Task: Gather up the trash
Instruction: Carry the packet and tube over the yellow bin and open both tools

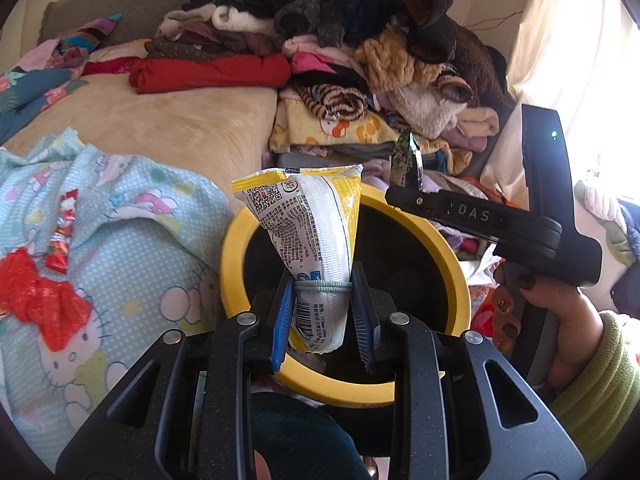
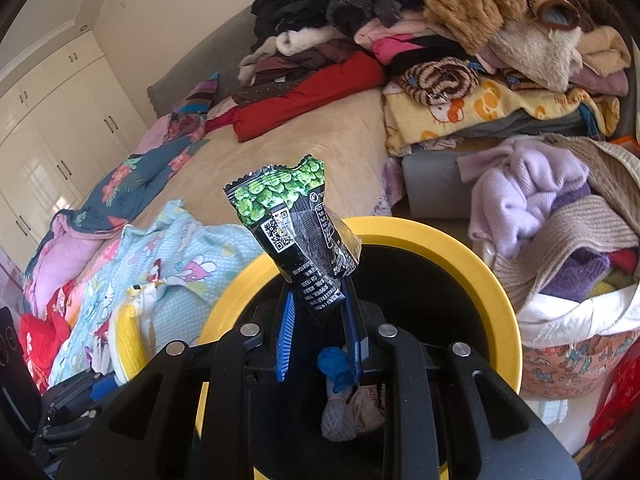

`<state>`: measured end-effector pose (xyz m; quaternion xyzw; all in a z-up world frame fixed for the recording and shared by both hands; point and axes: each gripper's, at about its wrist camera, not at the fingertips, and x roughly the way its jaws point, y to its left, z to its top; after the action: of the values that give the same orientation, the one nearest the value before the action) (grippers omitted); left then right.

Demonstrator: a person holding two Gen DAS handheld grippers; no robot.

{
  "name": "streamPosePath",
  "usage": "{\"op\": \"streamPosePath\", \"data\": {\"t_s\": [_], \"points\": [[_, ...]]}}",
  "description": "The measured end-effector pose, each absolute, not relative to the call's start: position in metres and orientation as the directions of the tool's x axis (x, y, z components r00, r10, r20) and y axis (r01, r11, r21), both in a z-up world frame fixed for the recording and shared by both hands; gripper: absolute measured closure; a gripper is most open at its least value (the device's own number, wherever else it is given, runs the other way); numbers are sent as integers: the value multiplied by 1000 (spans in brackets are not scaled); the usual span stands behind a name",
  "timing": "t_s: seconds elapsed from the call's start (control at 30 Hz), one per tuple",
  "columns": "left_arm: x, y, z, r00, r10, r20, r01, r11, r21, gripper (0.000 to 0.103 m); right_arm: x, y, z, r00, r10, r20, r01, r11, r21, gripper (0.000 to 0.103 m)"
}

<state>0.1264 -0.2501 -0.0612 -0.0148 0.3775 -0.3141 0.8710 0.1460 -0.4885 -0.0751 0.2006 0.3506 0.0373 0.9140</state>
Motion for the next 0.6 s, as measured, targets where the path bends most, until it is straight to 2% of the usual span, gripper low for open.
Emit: {"op": "streamPosePath", "data": {"t_s": [0.53, 0.57, 0.6], "points": [[149, -276, -88, 453, -536, -713, 523, 807, -274, 81, 154, -508, -99, 721, 211, -660, 121, 900, 419, 79], [150, -276, -88, 448, -538, -714, 524, 805, -278, 81, 154, -509, -100, 719, 213, -662, 124, 897, 424, 77], [150, -277, -89, 445, -536, -717, 522, 806, -278, 80, 155, -510, -101, 715, 222, -663, 123, 893, 433, 66]]}}
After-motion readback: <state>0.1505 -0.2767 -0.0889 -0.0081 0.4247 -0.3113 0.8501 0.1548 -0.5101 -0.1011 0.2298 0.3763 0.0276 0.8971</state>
